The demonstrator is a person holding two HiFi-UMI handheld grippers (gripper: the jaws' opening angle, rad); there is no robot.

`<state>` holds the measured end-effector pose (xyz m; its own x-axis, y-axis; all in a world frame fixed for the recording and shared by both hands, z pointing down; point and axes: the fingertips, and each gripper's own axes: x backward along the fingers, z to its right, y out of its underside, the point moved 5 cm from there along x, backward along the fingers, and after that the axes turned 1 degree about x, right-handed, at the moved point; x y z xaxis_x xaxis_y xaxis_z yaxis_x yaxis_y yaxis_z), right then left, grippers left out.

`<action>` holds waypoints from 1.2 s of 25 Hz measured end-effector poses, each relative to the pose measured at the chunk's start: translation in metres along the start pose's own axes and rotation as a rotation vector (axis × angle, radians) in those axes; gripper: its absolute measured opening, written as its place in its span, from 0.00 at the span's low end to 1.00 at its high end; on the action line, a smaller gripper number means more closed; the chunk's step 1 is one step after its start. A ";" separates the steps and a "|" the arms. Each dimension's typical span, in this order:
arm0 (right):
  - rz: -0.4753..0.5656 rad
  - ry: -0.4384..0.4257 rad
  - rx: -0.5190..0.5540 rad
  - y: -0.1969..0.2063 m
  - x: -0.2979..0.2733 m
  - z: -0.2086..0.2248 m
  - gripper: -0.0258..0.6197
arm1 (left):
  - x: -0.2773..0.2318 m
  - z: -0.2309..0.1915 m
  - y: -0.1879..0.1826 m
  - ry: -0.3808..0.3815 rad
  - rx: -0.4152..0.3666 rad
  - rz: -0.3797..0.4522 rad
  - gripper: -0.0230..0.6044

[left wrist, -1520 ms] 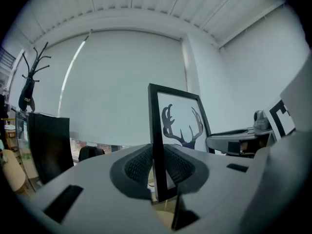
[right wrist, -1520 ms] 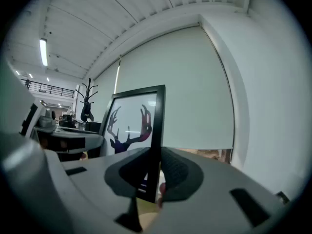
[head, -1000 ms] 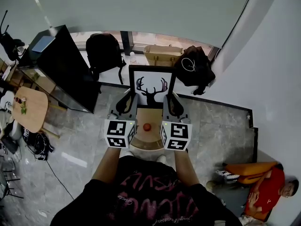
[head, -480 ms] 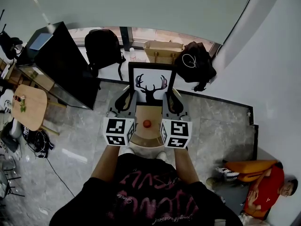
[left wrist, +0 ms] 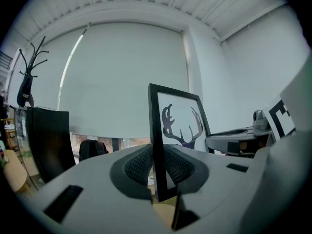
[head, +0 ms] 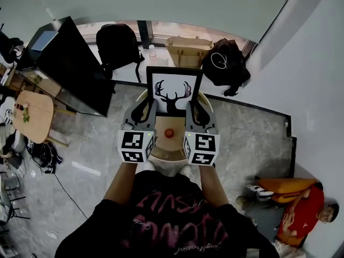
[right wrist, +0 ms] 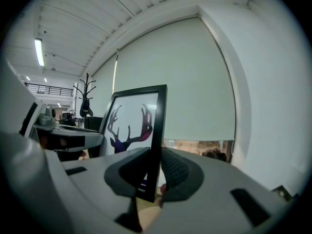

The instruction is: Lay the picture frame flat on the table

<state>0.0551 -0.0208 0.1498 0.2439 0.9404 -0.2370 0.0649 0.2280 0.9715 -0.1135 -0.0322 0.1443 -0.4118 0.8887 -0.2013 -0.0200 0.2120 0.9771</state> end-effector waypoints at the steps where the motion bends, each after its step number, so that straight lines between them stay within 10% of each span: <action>1: -0.003 -0.002 0.000 0.001 -0.001 0.000 0.17 | 0.000 -0.001 0.002 -0.001 0.002 -0.004 0.15; 30: -0.118 -0.027 -0.040 0.045 0.001 0.001 0.17 | 0.003 0.007 0.045 -0.026 0.049 -0.100 0.15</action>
<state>0.0594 -0.0101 0.1931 0.2631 0.8993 -0.3494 0.0565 0.3472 0.9361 -0.1095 -0.0171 0.1874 -0.3861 0.8724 -0.2999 -0.0151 0.3191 0.9476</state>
